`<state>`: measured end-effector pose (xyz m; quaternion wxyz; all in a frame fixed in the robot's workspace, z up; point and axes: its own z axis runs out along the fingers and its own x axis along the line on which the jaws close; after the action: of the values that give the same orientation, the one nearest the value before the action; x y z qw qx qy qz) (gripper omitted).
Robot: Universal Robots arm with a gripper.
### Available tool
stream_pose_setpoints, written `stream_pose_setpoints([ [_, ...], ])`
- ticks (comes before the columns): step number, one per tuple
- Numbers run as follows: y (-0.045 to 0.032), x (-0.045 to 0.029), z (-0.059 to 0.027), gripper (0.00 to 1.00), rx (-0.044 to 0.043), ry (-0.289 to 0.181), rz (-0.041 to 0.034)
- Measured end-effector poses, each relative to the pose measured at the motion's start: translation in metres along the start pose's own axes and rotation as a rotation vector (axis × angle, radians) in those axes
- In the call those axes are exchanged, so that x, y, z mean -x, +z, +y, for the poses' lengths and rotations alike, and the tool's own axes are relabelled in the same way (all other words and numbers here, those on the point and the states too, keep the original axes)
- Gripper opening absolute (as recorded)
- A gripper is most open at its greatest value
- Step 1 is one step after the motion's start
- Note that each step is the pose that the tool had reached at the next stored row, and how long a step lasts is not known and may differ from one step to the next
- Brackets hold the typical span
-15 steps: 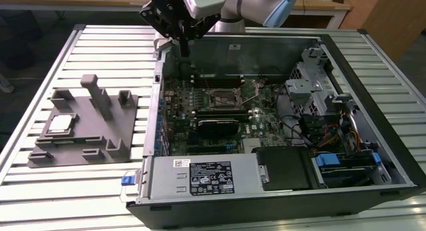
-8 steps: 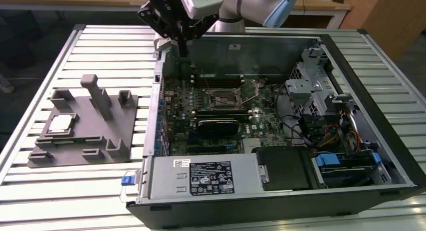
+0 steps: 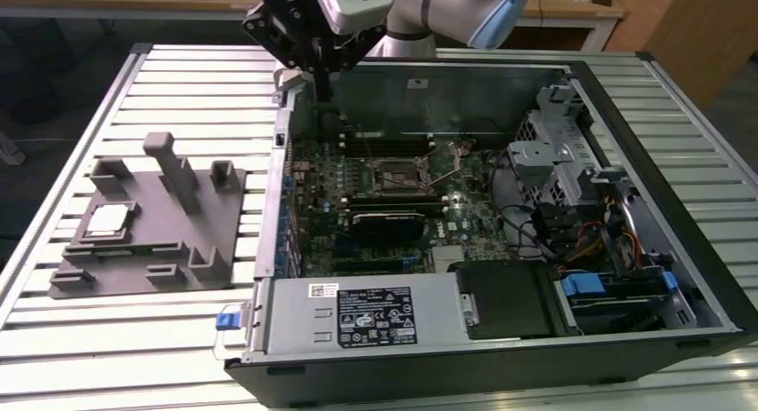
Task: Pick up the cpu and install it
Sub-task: 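Reach for the cpu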
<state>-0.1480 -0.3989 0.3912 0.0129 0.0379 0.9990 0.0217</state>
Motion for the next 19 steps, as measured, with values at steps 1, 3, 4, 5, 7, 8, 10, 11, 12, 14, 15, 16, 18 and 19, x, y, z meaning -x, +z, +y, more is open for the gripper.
stream_pose_setpoints([
  [1, 0.0001, -0.0004, 0.0, 0.11, 0.0, 0.0, 0.0],
  [3, 0.0002, -0.0012, -0.0001, 0.11, 0.0, 0.0, 0.0001],
  [4, 0.0003, -0.0016, -0.0001, 0.11, 0.0, 0.0, 0.0001],
  [5, 0.0004, -0.002, -0.0002, 0.11, 0.0, 0.0, 0.0001],
  [7, 0.0005, -0.0029, -0.0002, 0.11, 0.0001, 0.0, 0.0002],
  [8, 0.0006, -0.0033, -0.0003, 0.11, 0.0, 0.0, 0.0002],
  [10, 0.0007, -0.0041, -0.0003, 0.11, 0.0, 0.0, 0.0004],
  [11, 0.0008, -0.0044, -0.0004, 0.11, 0.0, 0.0, 0.0004],
  [12, 0.0009, -0.0048, -0.0004, 0.11, 0.0, 0.0, 0.0004],
  [14, 0.001, -0.0055, -0.0005, 0.11, 0.0, 0.0, 0.0005],
  [15, 0.0011, -0.0059, -0.0005, 0.11, 0.0, 0.0, 0.0006],
  [16, 0.0012, -0.0063, -0.0005, 0.11, 0.0, 0.0, 0.0006],
  [18, 0.0013, -0.007, -0.0006, 0.11, 0.0, 0.0, 0.0007],
  [19, 0.0013, -0.0074, -0.0006, 0.11, 0.0, 0.0, 0.0008],
])
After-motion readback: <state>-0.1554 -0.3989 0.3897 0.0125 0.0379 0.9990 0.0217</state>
